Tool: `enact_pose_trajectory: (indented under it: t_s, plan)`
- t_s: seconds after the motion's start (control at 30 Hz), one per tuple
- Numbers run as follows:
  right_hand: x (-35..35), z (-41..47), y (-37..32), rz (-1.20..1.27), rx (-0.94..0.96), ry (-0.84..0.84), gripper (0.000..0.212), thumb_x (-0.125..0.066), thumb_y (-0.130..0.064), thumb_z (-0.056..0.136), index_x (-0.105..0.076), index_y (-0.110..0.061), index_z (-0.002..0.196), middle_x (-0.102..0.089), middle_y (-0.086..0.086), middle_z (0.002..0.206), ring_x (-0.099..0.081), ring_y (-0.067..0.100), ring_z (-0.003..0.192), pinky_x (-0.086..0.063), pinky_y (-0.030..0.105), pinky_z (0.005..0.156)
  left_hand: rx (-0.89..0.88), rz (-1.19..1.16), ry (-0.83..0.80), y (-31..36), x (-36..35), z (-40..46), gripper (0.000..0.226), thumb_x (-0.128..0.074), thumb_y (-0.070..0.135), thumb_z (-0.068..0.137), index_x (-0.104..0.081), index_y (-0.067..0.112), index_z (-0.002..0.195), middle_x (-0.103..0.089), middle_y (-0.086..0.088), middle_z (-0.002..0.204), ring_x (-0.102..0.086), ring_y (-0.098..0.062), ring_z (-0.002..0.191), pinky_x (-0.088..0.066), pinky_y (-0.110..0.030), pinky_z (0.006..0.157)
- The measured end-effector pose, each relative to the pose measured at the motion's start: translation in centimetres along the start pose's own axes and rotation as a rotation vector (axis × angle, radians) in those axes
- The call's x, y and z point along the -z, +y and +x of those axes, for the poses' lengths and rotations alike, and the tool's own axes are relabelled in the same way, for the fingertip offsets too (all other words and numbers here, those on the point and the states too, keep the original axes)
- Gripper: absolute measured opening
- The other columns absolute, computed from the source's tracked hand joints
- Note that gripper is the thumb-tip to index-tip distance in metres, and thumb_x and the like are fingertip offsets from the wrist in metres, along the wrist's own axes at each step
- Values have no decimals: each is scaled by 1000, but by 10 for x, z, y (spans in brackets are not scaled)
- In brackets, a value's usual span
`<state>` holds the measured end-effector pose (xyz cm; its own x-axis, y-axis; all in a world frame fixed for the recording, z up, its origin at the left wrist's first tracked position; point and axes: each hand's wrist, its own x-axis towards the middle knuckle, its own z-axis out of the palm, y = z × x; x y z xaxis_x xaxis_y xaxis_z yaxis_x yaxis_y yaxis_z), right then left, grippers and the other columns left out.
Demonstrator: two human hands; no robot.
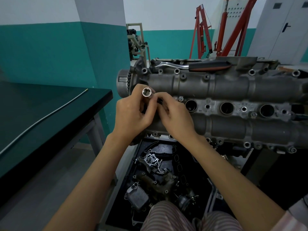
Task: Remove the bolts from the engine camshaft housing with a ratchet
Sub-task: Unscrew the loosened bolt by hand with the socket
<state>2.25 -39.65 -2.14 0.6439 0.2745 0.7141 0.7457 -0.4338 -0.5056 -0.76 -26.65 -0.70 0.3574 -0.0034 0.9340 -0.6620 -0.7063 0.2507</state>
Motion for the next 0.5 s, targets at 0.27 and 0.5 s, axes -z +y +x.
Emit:
enact_pose_trajectory:
  t_s: [0.27,0.5]
  plan:
    - [-1,0,-1,14,-28,29,9,-58,-23,89,-53,-16,94,-38,-8,52,-39,7,48,-38,29,48,18,5,36,1,-2,0,31,-64,32,84,-51,4,77,-56,-4,60,-49,-15,51,-40,-25,45]
    - [0,-1,-3,65,22,32,25,-50,-21,93,-60,-21,116,-68,-7,82,-63,7,73,-52,34,66,0,-12,9,0,0,-1,18,-53,20,88,-58,2,88,-57,-2,60,-49,-13,48,-41,-28,45]
